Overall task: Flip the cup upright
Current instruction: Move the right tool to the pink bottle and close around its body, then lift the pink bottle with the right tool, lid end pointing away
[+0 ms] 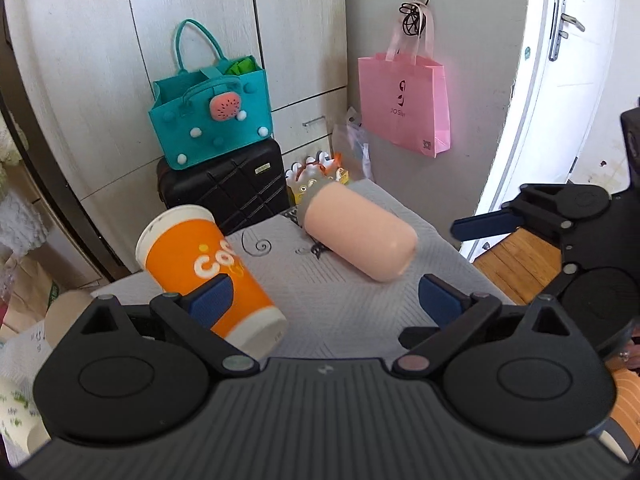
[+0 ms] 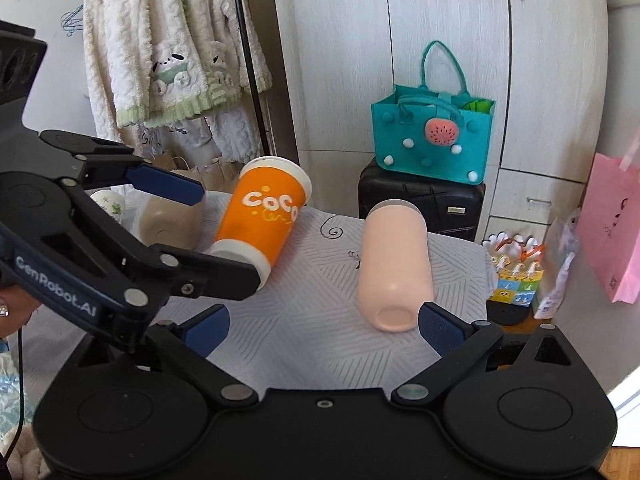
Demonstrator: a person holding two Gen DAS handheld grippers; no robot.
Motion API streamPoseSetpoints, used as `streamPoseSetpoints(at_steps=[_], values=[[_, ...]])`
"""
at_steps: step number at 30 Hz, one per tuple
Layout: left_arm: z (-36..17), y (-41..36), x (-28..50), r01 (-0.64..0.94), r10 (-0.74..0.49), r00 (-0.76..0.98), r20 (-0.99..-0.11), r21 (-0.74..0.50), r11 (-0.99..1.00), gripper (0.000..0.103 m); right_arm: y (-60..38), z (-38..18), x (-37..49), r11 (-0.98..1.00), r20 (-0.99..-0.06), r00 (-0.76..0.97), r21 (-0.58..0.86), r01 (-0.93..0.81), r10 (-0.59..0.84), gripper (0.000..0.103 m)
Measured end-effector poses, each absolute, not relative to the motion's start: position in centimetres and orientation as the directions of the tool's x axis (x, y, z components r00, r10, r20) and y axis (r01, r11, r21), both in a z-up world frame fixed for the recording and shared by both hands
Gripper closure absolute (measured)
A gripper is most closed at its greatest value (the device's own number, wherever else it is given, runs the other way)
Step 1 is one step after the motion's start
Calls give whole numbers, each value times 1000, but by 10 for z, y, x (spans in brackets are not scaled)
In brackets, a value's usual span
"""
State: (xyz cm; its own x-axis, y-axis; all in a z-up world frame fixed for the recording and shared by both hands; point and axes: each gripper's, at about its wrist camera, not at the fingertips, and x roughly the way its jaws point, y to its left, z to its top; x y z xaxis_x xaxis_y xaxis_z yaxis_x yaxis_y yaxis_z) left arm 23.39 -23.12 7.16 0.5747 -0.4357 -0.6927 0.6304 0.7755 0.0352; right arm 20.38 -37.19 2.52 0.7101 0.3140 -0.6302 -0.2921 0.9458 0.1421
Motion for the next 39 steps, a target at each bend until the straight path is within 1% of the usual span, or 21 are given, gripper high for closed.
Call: streamPoseSetpoints(at_steps=[1, 3, 8, 9, 11, 15, 17, 19, 20, 23, 28, 32, 35, 39], values=[[72, -232, 239, 635, -437, 565, -700, 30, 772, 3, -373, 23, 209, 947, -632, 709, 144, -288, 312, 8], [75, -233, 249, 644, -446, 551, -705, 20, 765, 4, -377, 20, 219, 948, -632, 711, 145, -284, 309, 9], [82, -234, 261, 651, -471, 561, -680, 12, 759, 4, -385, 11, 244, 952, -644, 704, 149, -267, 298, 10], [81, -235, 262, 649, -474, 567, -673, 12, 760, 4, -387, 9, 250, 955, -653, 700, 146, -257, 289, 12], [78, -235, 262, 646, -477, 576, -664, 11, 763, 4, -389, 3, 262, 966, -672, 697, 122, -228, 250, 12], [76, -229, 265, 632, -486, 587, -648, -10, 775, 4, -399, -8, 281, 945, -688, 649, 211, -250, 326, 13], [76, -224, 267, 625, -491, 588, -643, -25, 781, 4, -399, -12, 284, 946, -692, 647, 199, -256, 321, 14], [75, -221, 268, 618, -494, 586, -642, -39, 785, 4, -396, -16, 287, 948, -701, 641, 191, -255, 314, 32], [74, -219, 269, 614, -497, 588, -639, -47, 788, 4, -395, -18, 288, 951, -704, 641, 191, -244, 306, 34], [67, -219, 268, 608, -495, 585, -642, -57, 792, 6, -393, -16, 285, 957, -706, 648, 183, -224, 287, 34], [65, -212, 263, 603, -518, 576, -632, -100, 792, 6, -389, -13, 275, 964, -698, 665, 181, -197, 267, 34], [68, -209, 246, 605, -505, 618, -602, -46, 795, 6, -382, -7, 259, 970, -700, 672, 154, -187, 240, 35], [69, -208, 230, 610, -487, 636, -599, 4, 792, 6, -376, -4, 245, 976, -696, 685, 127, -177, 215, 35], [73, -196, 217, 611, -504, 629, -592, -23, 791, 6, -368, 1, 225, 977, -691, 692, 125, -171, 210, 35]])
